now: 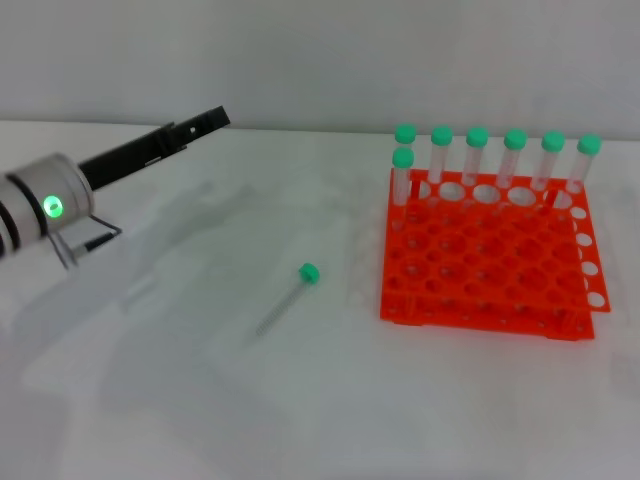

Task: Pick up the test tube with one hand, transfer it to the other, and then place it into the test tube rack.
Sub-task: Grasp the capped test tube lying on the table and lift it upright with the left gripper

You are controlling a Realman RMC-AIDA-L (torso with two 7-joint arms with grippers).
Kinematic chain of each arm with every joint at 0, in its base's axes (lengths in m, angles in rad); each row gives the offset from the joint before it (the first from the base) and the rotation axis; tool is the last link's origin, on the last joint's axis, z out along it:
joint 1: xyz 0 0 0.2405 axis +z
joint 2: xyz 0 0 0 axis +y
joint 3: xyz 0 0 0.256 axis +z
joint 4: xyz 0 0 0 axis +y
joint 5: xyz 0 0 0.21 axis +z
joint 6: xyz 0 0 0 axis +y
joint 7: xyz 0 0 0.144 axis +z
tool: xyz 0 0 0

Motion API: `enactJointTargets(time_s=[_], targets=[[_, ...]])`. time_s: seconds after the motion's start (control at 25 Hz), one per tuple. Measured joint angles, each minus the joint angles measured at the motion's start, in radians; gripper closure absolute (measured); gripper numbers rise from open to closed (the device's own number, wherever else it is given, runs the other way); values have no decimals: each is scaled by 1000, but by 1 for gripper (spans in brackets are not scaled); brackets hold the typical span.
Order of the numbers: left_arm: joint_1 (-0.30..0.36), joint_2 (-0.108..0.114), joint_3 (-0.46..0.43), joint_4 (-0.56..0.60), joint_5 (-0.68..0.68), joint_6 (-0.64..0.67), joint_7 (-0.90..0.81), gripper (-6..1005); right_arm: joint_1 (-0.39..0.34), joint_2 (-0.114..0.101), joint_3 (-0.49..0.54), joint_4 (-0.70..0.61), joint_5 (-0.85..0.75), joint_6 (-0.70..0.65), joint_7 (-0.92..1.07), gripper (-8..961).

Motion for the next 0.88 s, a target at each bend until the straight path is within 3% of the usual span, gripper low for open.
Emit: enactJointTargets(time_s=[0.08,0.12,0.28,0.48,0.68,0.88], targets=[[-51,24,64,-66,78,57,-156,123,1,-1,0,-2,0,-6,-2,83],[-85,32,147,-122,100,120,-235,123,2,-1,0,-3,0,-9,-2,83],[-167,28,286,-290,144,313,-343,123,8,-2,0,-6,0,-23,-4,83],[-271,26,286,-453,320,469,-495,124,9,-2,0,-15,0,-23,-4,84],[-393,26,289,-487,651,478,-684,124,8,-3,0,-16,0,-24,-4,84],[-496,-9,289,-472,868,466,-794,124,14,-3,1,-16,0,-28,-2,85]])
